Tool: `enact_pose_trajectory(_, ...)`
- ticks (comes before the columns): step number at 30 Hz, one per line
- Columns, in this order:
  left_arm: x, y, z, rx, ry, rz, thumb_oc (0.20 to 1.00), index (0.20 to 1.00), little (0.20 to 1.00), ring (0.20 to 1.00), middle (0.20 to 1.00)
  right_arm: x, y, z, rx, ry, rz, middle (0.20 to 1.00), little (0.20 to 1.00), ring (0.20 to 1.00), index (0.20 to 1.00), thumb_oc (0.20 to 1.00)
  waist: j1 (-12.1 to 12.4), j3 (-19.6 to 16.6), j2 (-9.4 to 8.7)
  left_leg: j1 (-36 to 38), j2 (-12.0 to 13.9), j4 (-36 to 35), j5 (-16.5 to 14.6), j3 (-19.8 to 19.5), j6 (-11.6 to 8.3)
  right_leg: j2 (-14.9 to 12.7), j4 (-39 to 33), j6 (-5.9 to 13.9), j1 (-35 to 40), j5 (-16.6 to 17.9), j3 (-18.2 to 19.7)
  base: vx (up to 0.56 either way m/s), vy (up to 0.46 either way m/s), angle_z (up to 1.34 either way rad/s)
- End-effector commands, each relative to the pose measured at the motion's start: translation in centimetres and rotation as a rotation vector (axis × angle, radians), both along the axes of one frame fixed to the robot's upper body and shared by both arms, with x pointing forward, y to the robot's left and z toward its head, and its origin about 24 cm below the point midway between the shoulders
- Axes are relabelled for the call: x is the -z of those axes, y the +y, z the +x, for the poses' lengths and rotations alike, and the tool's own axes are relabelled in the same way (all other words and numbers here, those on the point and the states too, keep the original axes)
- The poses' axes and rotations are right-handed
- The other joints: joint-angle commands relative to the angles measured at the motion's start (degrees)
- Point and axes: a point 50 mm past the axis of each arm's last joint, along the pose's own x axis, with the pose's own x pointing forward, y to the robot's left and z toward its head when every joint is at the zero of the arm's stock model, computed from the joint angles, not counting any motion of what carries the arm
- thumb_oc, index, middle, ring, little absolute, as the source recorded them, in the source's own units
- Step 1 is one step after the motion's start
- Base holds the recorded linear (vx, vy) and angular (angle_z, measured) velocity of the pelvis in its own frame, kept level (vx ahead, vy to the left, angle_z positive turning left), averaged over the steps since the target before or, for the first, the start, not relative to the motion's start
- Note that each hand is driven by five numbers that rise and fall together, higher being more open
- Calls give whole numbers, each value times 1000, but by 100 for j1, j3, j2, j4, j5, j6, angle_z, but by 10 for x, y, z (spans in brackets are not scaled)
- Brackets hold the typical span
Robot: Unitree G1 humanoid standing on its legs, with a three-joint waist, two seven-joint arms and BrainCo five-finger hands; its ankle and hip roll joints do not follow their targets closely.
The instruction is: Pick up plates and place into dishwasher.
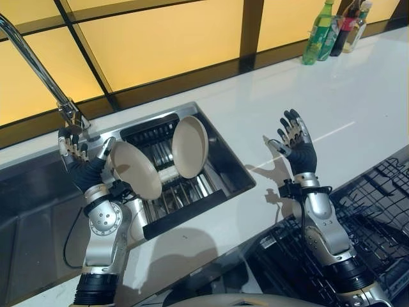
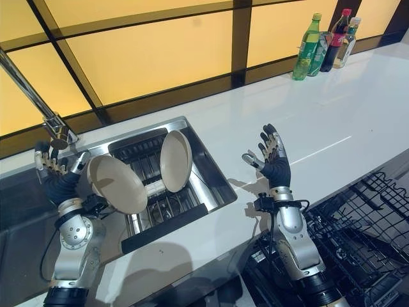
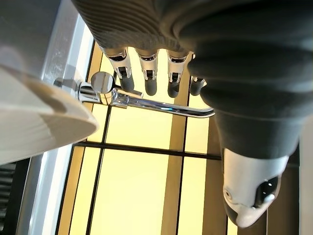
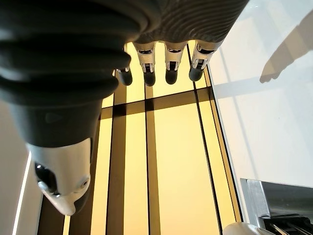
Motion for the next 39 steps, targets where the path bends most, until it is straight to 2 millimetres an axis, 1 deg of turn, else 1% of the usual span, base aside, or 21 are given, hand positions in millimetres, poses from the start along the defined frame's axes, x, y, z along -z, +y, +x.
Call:
enact_pose_trajectory(1, -16, 7, -1, 20, -76, 74, 1000, 1000, 1000, 1000, 1000, -21, -2, -6, 8, -130, 40, 1000, 1000, 1000, 1000, 1000, -10, -489, -326, -390, -152, -107, 57, 12, -43, -443, 187, 499, 105, -378, -61, 0, 0, 0)
enact_pose_trajectory(18, -25, 6, 0, 46, -108, 131, 1000, 1000, 1000, 1000, 1000, -22, -1, -5, -3, -124, 29, 1000, 1000, 1000, 1000, 1000, -59, -526, -313, -244, -96, -104, -7, 11, -51, -416, 222, 496, 81, -393, -18, -2, -1, 0)
enact_pose_trajectory(22, -36, 5, 3, 63, -134, 215, 1000, 1000, 1000, 1000, 1000, -23, -1, -2, -12, -123, 24, 1000, 1000, 1000, 1000, 1000, -66, -532, -303, -255, -86, -109, 7, 2, -68, -397, 218, 484, 71, -395, -13, -45, -16, 0)
enact_pose_trajectory(24, -44, 6, 4, 54, -124, 338, 1000, 1000, 1000, 1000, 1000, -23, 0, -2, -17, -121, 20, 1000, 1000, 1000, 1000, 1000, -58, -544, -283, -273, -79, -111, 22, 0, -82, -386, 210, 479, 72, -397, -19, -52, -21, 0)
enact_pose_trajectory(28, -60, 22, 5, -24, -111, 481, 1000, 1000, 1000, 1000, 1000, -23, -1, -2, -30, -116, 9, 1000, 1000, 1000, 1000, 1000, -57, -572, -239, -323, -52, -110, 64, 23, -119, -378, 182, 473, 65, -387, -19, -40, -10, 0)
enact_pose_trajectory(29, -62, 25, 5, -39, -106, 501, 1000, 1000, 1000, 1000, 1000, -24, -1, -2, -31, -115, 8, 1000, 1000, 1000, 1000, 1000, -56, -576, -235, -336, -46, -109, 72, 28, -126, -375, 173, 470, 65, -384, -18, -40, -8, 0)
enact_pose_trajectory(30, -66, 34, 5, -67, -85, 540, 1000, 1000, 1000, 1000, 1000, -24, -1, -2, -34, -111, 3, 1000, 1000, 1000, 1000, 1000, -49, -582, -213, -370, -34, -99, 93, 41, -146, -369, 167, 464, 64, -382, -10, 0, 0, 0)
enact_pose_trajectory(32, -69, 43, 5, -94, -47, 579, 1000, 1000, 1000, 1000, 1000, -24, -1, -2, -37, -104, -3, 1000, 1000, 1000, 1000, 1000, -35, -575, -186, -418, -17, -79, 121, 49, -179, -365, 155, 452, 68, -383, -6, -36, 2, 0)
enact_pose_trajectory(34, -68, 52, 3, -128, -8, 610, 1000, 1000, 1000, 1000, 1000, -23, -1, -3, -46, -98, -10, 1000, 1000, 1000, 1000, 1000, -22, -558, -165, -462, -9, -50, 142, 49, -201, -360, 151, 437, 64, -381, 6, -35, 0, 0)
enact_pose_trajectory(36, -64, 63, 2, -148, 65, 645, 1000, 1000, 1000, 1000, 1000, -21, -1, -4, -62, -88, -20, 1000, 1000, 1000, 1000, 1000, -6, -539, -148, -511, -15, 28, 142, 37, -224, -355, 147, 418, 42, -367, 24, -33, -3, 0)
enact_pose_trajectory(38, -58, 72, -2, -173, 131, 679, 1000, 1000, 1000, 1000, 1000, -20, -2, -5, -71, -77, -29, 1000, 1000, 1000, 1000, 1000, 20, -502, -151, -591, -61, 258, 66, -45, -236, -369, 141, 399, 19, -339, 51, 0, 0, 0)
enact_pose_trajectory(39, -52, 79, -4, -191, 189, 723, 1000, 1000, 1000, 1000, 1000, -19, -3, -6, -72, -71, -35, 1000, 1000, 1000, 1000, 1000, 52, -465, -166, -679, -133, 523, -22, -157, -231, -392, 125, 386, 0, -298, 103, 0, 0, 0)
